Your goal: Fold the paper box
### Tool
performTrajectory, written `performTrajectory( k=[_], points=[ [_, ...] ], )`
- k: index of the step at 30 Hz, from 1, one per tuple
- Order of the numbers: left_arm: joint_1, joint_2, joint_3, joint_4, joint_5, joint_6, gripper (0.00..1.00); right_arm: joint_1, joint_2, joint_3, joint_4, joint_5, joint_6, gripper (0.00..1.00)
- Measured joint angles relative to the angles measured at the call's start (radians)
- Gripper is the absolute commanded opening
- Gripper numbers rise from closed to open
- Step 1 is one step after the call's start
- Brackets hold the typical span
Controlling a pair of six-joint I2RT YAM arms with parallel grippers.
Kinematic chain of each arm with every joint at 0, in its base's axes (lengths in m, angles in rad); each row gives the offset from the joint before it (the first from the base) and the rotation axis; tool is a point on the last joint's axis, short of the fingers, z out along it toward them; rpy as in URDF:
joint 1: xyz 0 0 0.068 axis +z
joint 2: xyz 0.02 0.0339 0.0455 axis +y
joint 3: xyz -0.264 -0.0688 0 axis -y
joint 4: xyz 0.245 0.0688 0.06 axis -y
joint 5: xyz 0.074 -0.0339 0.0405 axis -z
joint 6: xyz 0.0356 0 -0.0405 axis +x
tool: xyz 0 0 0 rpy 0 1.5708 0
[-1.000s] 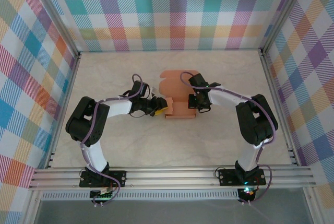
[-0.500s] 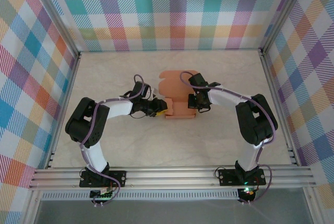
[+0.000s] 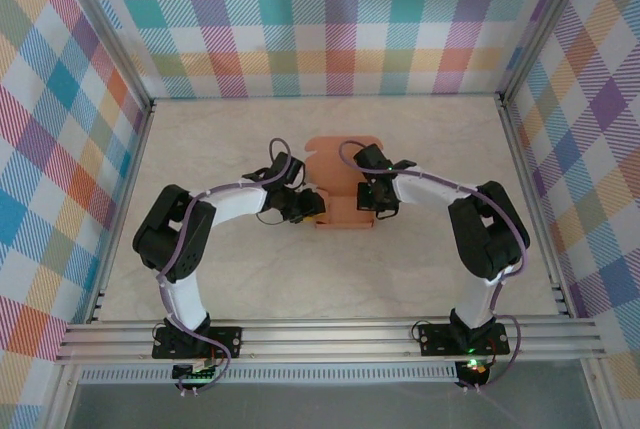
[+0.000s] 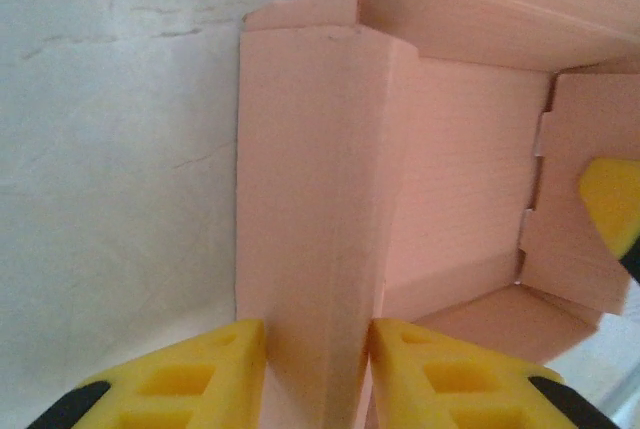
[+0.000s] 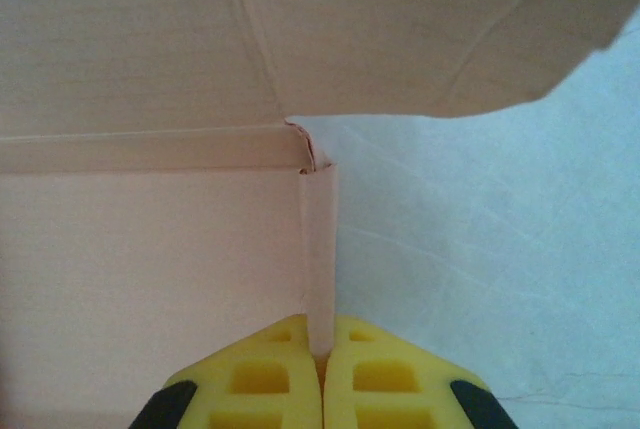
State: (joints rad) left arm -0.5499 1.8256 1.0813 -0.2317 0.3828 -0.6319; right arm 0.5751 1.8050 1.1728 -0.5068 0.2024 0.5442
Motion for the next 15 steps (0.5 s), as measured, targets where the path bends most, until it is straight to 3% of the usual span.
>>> performTrajectory(
  k=[15],
  points=[
    [-0.109,0.02,0.129,-0.238,-0.276,0.023,0.21,0.023,0.0,0.0,-0.003,0.006,0.055,0.0]
  ],
)
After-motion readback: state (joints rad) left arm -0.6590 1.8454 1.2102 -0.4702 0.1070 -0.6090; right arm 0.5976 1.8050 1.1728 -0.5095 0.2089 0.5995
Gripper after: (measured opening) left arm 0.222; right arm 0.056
